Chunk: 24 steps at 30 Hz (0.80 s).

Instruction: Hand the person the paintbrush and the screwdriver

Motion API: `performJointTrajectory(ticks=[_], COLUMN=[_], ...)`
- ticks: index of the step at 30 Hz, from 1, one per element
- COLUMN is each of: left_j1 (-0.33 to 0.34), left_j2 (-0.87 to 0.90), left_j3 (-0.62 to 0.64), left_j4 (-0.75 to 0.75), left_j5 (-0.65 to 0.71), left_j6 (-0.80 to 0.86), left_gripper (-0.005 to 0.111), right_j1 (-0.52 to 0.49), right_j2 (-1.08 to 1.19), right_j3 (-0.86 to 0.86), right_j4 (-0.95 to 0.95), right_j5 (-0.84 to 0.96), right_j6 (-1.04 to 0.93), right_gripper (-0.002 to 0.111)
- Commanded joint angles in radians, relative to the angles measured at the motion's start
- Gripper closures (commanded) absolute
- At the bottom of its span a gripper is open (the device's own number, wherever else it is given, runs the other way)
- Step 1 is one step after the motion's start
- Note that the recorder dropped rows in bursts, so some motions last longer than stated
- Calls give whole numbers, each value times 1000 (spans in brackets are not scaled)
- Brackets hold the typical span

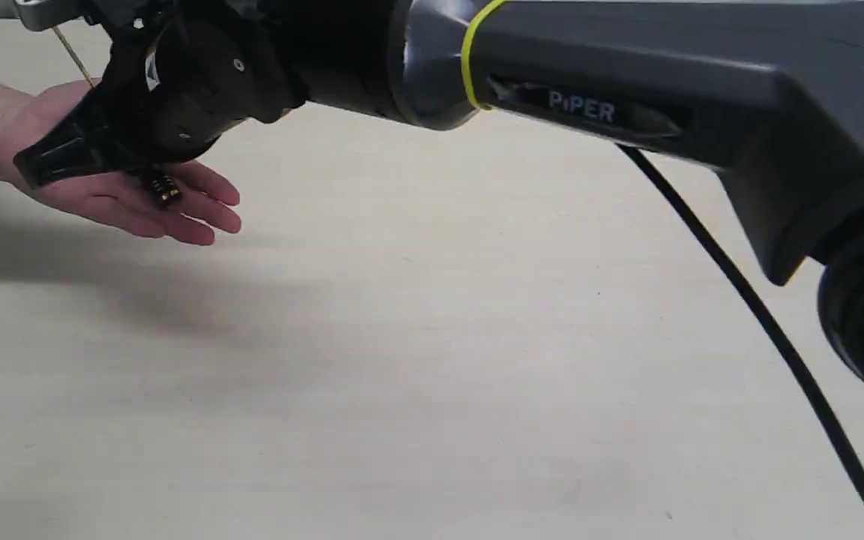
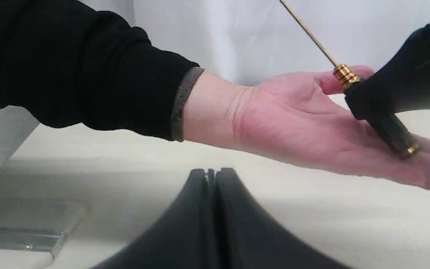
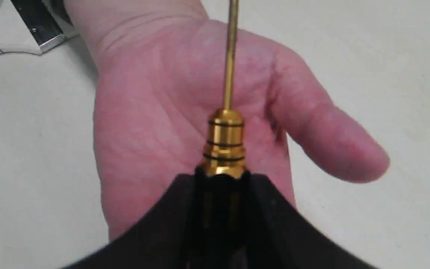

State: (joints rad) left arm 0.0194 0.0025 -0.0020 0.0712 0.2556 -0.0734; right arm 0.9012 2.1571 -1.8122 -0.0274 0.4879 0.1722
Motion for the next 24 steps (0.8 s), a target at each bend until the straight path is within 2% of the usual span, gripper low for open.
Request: performJointTrajectory(ticks=[1,8,15,18,20,24], left_j1=[-8,-8,-8,-8,-8,-8], left_j2=[-2,-2,-2,-2,-2,-2], left_j3=[2,2,2,2,2,2], left_j4=[-4,-2,-2,-2,-2,-2], left_j5=[-5,-8,-6,-6,-6,-6], left_j6=[-2,-2,-2,-2,-2,-2], left_gripper=[107,107,107,107,107,107], right_j1=[-5,-5,-5,-3,-3,28], right_j2=[-31,-85,-106,-128,-162,-259], right_j3=[-1,-1,-1,-1,-1,9], right_j4=[8,15,45,42,42,27], right_j5=[1,94,190,264,312,313], right_j6=[-8,-8,-8,-15,-38,-86], right_gripper=[99,72,67,69,76,102])
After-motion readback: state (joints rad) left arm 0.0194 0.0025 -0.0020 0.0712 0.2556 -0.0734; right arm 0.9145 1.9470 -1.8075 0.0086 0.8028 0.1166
